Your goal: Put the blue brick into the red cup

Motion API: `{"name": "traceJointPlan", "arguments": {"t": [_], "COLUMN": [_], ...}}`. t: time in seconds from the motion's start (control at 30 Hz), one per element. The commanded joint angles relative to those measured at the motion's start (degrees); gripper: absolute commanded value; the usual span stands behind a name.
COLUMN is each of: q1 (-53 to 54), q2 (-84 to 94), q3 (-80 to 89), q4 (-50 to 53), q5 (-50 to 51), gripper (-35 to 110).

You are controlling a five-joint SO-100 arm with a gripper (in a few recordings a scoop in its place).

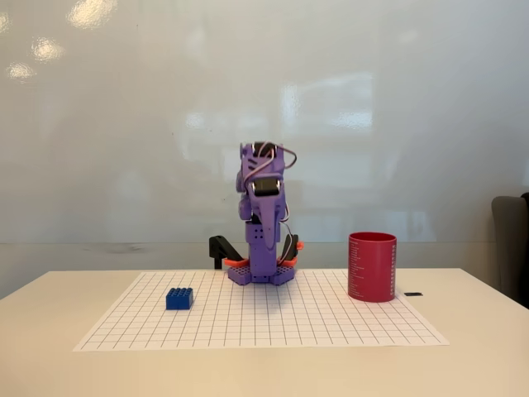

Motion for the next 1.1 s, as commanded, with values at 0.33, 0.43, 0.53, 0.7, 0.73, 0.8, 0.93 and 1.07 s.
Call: {"name": "traceJointPlan", "arguments": {"t": [0.33, 0.43, 0.53, 0.7, 0.73, 0.8, 0.93, 1.07], "q1": [6.77, 14.85, 22.15, 30.67, 32.43, 35.68, 40.96, 42.71], "q2": [-54.93, -59.85, -62.75, -65.13, -65.30, -65.39, -65.04, -64.07], "q3": [-43.15, -40.08, -36.74, -35.16, -35.24, -35.24, -34.28, -30.76], "q4": [17.67, 13.80, 10.99, 9.40, 9.32, 8.88, 8.61, 8.26], "q5": [0.79, -0.18, -0.44, 1.85, 2.72, 4.04, 6.77, 8.17], "gripper": [-1, -1, -1, -1, -1, -1, -1, -1]}}
